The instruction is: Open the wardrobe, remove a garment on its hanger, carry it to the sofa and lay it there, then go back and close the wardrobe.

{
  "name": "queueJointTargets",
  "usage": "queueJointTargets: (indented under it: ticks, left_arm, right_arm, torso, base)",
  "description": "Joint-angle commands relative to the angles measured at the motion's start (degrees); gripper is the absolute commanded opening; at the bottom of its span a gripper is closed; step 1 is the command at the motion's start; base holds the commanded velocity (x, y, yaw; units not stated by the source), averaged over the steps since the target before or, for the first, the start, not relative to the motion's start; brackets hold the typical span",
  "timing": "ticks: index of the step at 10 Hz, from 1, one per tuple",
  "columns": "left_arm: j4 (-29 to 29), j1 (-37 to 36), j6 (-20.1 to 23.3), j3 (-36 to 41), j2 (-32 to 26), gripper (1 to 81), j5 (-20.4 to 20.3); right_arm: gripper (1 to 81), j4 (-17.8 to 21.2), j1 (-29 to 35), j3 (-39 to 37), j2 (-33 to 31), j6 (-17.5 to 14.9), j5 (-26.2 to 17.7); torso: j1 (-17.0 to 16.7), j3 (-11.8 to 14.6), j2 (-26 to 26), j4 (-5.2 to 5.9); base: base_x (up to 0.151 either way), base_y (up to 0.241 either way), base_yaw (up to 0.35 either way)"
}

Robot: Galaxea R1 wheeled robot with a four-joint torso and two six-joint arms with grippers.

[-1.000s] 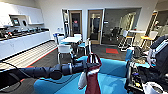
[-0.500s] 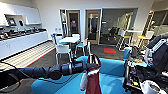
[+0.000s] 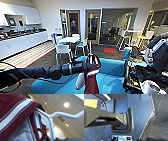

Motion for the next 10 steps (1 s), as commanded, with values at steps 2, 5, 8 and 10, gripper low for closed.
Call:
queueJointTargets:
  ticks: [2,5,8,10]
  left_arm:
    - [3.0,-10.2,1.6,1.8,0.2,1.0,-5.1]
    - [3.0,-10.2,1.6,1.8,0.3,1.0,-5.1]
    - [2.9,-10.2,1.6,1.8,0.4,1.0,-5.1]
    - [2.9,-10.2,1.6,1.8,0.3,1.0,-5.2]
  right_arm:
    - [81.1,-0.8,1.3,0.6,-0.6,-0.2,-3.2]
    - [81.1,-0.9,1.3,0.4,-0.2,-0.3,-3.2]
    - [81.1,-1.0,1.3,0.3,-0.2,-0.3,-3.2]
    - [81.1,-1.1,1.2,0.3,-0.2,-0.3,-3.2]
  torso:
    - [0.0,0.0,0.0,0.00]
    - [0.0,0.0,0.0,0.00]
    - [0.0,0.0,0.0,0.00]
    - [0.0,-3.1,0.0,0.00]
  base:
    - [0.000,0.000,0.000]
    - [0.000,0.000,0.000]
    - [0.050,0.000,0.000]
    - [0.086,0.000,0.000]
